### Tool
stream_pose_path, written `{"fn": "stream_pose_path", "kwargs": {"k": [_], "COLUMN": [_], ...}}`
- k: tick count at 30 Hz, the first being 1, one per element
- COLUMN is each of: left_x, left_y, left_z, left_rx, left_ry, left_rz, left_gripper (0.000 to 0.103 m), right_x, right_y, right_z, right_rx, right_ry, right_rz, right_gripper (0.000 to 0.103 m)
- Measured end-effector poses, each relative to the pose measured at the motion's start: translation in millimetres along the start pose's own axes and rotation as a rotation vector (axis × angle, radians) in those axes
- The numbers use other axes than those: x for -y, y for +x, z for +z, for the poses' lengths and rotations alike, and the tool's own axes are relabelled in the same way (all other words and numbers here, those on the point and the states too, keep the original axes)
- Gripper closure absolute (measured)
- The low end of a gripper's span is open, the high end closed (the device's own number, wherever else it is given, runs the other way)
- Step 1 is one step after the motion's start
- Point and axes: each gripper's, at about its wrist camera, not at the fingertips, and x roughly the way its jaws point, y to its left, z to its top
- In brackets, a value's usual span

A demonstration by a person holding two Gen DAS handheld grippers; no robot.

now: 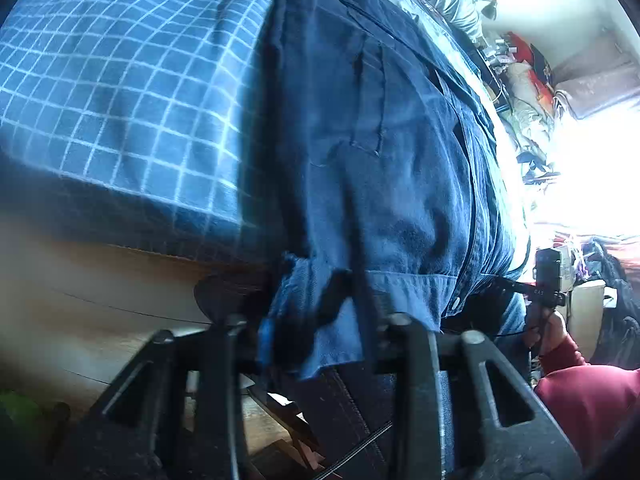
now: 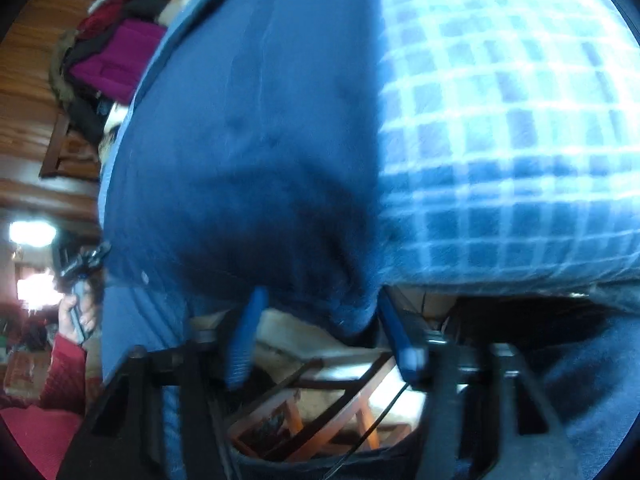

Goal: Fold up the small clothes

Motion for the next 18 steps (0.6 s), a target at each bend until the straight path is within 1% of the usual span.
{"fn": "stream_pose_path", "kwargs": {"k": [1,2,3,4,6,8,10,12,14,15,18], "left_x": [1.9,5.1,9.5,14.4,25.7,34.2,42.3,47.5,56.9,61.5,73.2], "left_y": [-7.6,-17.4,-30.0,-40.3,-58.8,-75.4,-91.7,-106.9,-113.0,-114.9,-112.0], "left_z": [0.5,1.1,2.4,4.6,13.5,27.5,45.1,68.5,93.7,109.0,157.6], "left_rx": [0.032,0.076,0.122,0.159,0.226,0.294,0.368,0.441,0.483,0.493,0.501], "left_ry": [-0.018,-0.03,-0.044,-0.049,-0.045,-0.05,-0.053,-0.063,-0.062,-0.058,-0.024], "left_rz": [-0.029,-0.06,-0.111,-0.147,-0.201,-0.257,-0.304,-0.359,-0.38,-0.378,-0.357], "left_gripper": [0.093,0.093,0.093,0.093,0.093,0.093,0.093,0.093,0.093,0.093,0.092], "right_x": [-4.6,-9.5,-14.2,-20.0,-34.3,-47.6,-59.5,-66.6,-72.1,-74.2,-82.2], "right_y": [-5.9,-15.6,-28.9,-45.1,-82.9,-117.6,-146.7,-168.3,-183.6,-188.6,-197.5], "right_z": [-1.6,-3.9,-6.1,-8.0,-6.4,2.8,17.9,35.2,58.3,72.4,125.1], "right_rx": [0.011,0.029,0.054,0.086,0.167,0.251,0.327,0.384,0.43,0.448,0.489], "right_ry": [-0.024,-0.04,-0.045,-0.049,-0.055,-0.059,-0.069,-0.077,-0.08,-0.08,-0.092], "right_rz": [-0.023,-0.004,0.043,0.089,0.171,0.242,0.3,0.334,0.363,0.37,0.351], "right_gripper": [0.072,0.081,0.086,0.091,0.092,0.092,0.092,0.092,0.092,0.092,0.092]}}
